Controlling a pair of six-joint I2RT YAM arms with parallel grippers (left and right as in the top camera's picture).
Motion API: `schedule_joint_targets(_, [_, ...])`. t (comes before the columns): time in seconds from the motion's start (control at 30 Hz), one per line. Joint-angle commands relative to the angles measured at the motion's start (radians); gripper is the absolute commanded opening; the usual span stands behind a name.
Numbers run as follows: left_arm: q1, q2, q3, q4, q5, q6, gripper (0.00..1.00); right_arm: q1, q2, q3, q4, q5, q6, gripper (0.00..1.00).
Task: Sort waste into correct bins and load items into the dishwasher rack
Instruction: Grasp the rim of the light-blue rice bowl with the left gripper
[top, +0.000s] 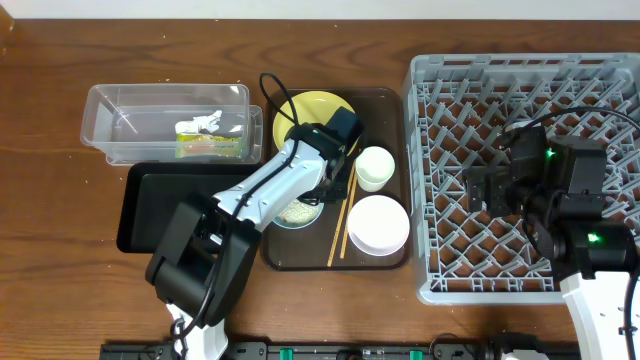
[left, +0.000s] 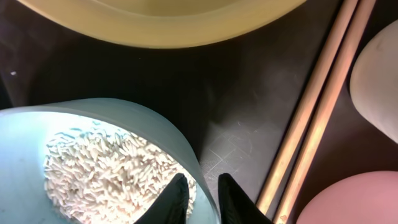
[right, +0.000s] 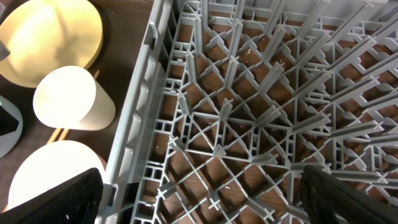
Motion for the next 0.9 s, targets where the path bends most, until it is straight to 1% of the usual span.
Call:
schedule_joint_targets(0.0, [-0.010,0.013,-0.010,-0.010,0.014,-0.006,0.20,-0.007,-0.007,0.025,-0.002,-0.011,0.011,0.99])
schedule_joint_targets(0.67, [-0.034,0.013,-0.047,-0.010,0.013,-0.006,0.20,-0.007,-0.007,0.025,-0.003,-0.012,0.011,0.99])
schedule_joint_targets(0.7, [-0.034,0.013,-0.048,-0.011,0.013,-0.006,0.19,-0.007,-0.007,0.025,-0.003,-0.012,0.011,0.99])
schedule_joint_targets(0.73, [-0.034,0.013,-0.048,-0.012,0.013,-0.006,0.11,-0.007,-0.007,0.025,-0.003,-0.012,0.011,0.99])
schedule_joint_targets(0.77, [-0.034,0.013,-0.048,-0.012,0.013,-0.006,0.07,-0.007,-0.007,0.025,-0.003,-0.012,0.011,0.99])
schedule_joint_targets(0.87, [-0.034,0.009,-0.048,-0.013,0.013,-0.006,0.06,-0.007,-0.007,0.025,-0.003,-0.012,0.011,0.99])
